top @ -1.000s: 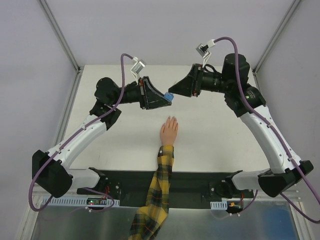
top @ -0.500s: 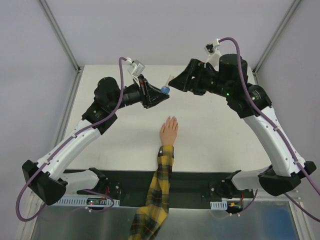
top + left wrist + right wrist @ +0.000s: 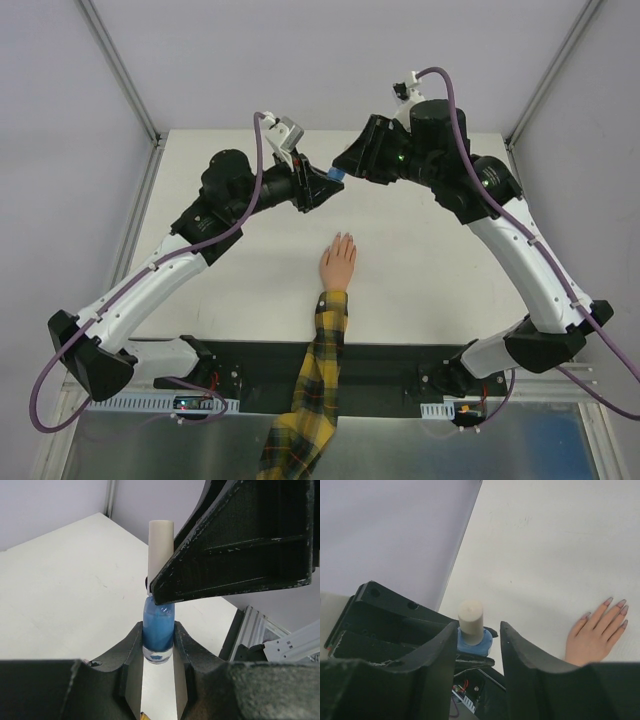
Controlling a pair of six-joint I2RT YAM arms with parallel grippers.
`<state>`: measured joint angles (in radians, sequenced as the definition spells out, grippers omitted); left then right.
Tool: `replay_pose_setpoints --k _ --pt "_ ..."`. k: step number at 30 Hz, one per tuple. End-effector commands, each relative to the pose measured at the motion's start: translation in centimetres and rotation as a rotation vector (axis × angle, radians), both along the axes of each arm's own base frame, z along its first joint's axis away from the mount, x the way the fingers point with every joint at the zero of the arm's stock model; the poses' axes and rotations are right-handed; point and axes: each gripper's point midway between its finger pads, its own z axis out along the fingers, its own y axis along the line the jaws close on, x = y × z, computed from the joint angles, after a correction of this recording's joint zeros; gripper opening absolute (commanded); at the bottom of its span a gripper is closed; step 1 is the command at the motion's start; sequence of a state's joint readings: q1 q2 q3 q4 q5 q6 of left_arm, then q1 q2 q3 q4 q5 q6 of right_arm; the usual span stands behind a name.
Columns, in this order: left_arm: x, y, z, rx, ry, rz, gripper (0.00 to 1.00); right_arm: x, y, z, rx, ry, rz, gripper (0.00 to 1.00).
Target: Paint the nails
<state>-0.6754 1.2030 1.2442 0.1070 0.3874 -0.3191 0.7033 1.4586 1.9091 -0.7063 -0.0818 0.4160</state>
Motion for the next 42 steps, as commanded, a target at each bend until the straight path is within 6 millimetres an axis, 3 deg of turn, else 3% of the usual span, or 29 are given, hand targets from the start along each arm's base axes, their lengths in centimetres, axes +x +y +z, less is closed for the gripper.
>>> replay_pose_setpoints --k 1,7,8,9,10,12,13,14,15,16,17,22,25,26,27,29,30,31,33,37,40,42 --pt "-0.1 -0.1 3.0 -0.040 -0.076 0.007 0.00 -0.1 -0.1 1.7 0.023 -0.040 -0.004 0.35" --pt "-1.5 -0.7 3.3 -0.061 -0.046 -0.076 0.00 -0.9 0.1 2.1 0.025 -0.112 0.075 0.09" --pt "-1.9 -0.7 3.5 -0.066 -0.046 -0.096 0.00 -1.8 0.1 2.6 0.041 -0.130 0.119 0.06" --pt "-2.0 -0.4 3.8 -0.076 -0.050 -0.111 0.00 -1.8 0.3 2.0 0.037 -0.151 0.152 0.02" --pt "-3.0 -0.5 3.9 -0.096 -0.026 -0.171 0.00 -1.6 0.0 2.0 0.047 -0.163 0.161 0.01" --pt "-3.8 0.0 4.4 -0.140 -0.006 -0.252 0.00 -3.2 0.8 2.4 0.131 -0.226 0.313 0.01" --pt "-3.7 0.8 5.7 -0.231 0.006 -0.284 0.00 -3.5 0.7 2.6 0.182 -0.243 0.367 0.01" --pt "-5.4 0.8 5.5 -0.238 0.030 -0.420 0.00 -6.5 1.4 3.6 0.261 -0.259 0.564 0.01" --pt "-5.9 1.0 5.9 -0.270 0.034 -0.479 0.00 -7.3 1.7 5.3 0.320 -0.351 0.648 0.01" --pt "-6.9 1.7 7.3 -0.327 0.056 -0.554 0.00 -8.1 1.7 5.2 0.346 -0.323 0.700 0.01" --pt "-7.3 1.5 6.7 -0.319 0.088 -0.620 0.00 -9.2 1.8 5.3 0.356 -0.323 0.772 0.01" --pt "-7.6 1.5 6.4 -0.326 0.141 -0.658 0.00 -9.8 1.6 5.5 0.367 -0.324 0.808 0.01" --pt "-6.8 1.3 6.0 -0.302 0.137 -0.620 0.00 -8.9 1.5 5.2 0.356 -0.313 0.750 0.01" --pt "-6.5 1.2 5.3 -0.281 0.190 -0.597 0.00 -8.2 1.3 4.8 0.330 -0.294 0.698 0.04" --pt "-5.8 1.1 5.1 -0.266 0.137 -0.555 0.00 -7.7 1.1 4.6 0.305 -0.287 0.659 0.24" --pt "-5.3 1.3 5.0 -0.241 0.114 -0.487 0.00 -6.4 0.4 4.0 0.242 -0.254 0.531 0.38" --pt "-4.5 1.4 4.0 -0.204 0.112 -0.431 0.00 -5.8 -0.1 3.7 0.204 -0.260 0.487 0.51" --pt "-3.8 1.7 4.2 -0.203 0.099 -0.359 0.00 -4.3 -0.8 3.2 0.163 -0.247 0.380 0.59" --pt "-2.9 2.0 3.2 -0.158 0.091 -0.290 0.00 -4.1 -1.8 3.0 0.131 -0.227 0.324 0.70" --pt "-1.5 2.7 3.0 -0.127 0.059 -0.164 0.00 -2.9 -3.1 3.4 0.130 -0.195 0.164 0.84" --pt "-1.2 2.6 2.6 -0.105 0.049 -0.130 0.00 -2.5 -3.2 4.2 0.102 -0.195 0.102 0.84" --pt "-0.5 2.6 2.6 -0.099 0.033 -0.080 0.00 -2.2 -2.7 3.1 0.054 -0.138 0.085 0.83"
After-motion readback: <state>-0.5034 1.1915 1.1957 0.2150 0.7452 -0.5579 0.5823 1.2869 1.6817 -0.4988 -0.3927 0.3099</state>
